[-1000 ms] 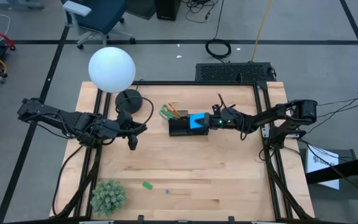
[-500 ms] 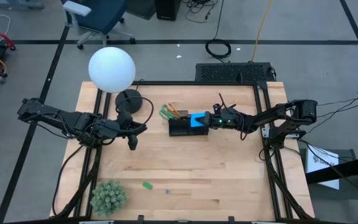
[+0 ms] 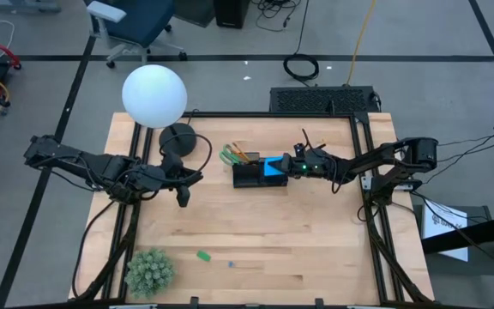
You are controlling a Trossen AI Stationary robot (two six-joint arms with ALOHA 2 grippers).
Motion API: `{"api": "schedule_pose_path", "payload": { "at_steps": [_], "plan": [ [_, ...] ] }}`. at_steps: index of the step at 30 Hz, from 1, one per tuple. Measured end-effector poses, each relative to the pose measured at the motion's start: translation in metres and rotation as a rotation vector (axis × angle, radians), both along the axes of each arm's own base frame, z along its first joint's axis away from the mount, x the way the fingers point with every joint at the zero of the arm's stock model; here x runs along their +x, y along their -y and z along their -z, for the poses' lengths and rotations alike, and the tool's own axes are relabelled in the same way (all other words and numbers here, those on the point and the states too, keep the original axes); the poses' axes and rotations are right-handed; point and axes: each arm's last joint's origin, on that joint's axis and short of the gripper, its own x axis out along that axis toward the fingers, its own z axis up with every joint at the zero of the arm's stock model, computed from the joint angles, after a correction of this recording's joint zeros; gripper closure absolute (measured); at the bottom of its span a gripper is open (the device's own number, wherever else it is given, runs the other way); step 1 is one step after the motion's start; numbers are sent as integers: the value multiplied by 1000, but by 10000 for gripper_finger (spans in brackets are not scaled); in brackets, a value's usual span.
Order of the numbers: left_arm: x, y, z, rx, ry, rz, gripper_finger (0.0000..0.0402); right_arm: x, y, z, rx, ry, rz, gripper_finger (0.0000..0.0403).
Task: Pick and place office supplies into organizer
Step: Put the blue sticky notes into the black desk organizer
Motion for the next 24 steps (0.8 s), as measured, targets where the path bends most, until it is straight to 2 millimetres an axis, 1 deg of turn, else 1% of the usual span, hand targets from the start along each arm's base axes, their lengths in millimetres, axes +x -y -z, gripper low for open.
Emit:
{"api": "schedule_pose_path", "payload": {
  "at_steps": [6, 9, 12, 16, 19, 22, 24],
  "plan": [
    [0, 0, 0, -7, -2, 12, 339, 0, 0, -2, 4, 20, 2, 198],
    [0, 0, 0, -9, -2, 13, 339, 1, 0, -5, -45, 38, -11, 197],
    [0, 0, 0, -10, -1, 13, 339, 0, 0, -1, -30, 9, -8, 201],
    [0, 1, 0, -13, 0, 12, 339, 3, 0, -4, -29, 17, -59, 199],
    [0, 1, 0, -14, -1, 12, 339, 4, -1, -6, -82, 31, -75, 196],
    [0, 1, 0, -16, 1, 12, 339, 2, 0, -1, 1, -5, -43, 197],
    [0, 1, 0, -18, 0, 14, 339, 2, 0, 0, -33, -12, -56, 198]
  ]
}}
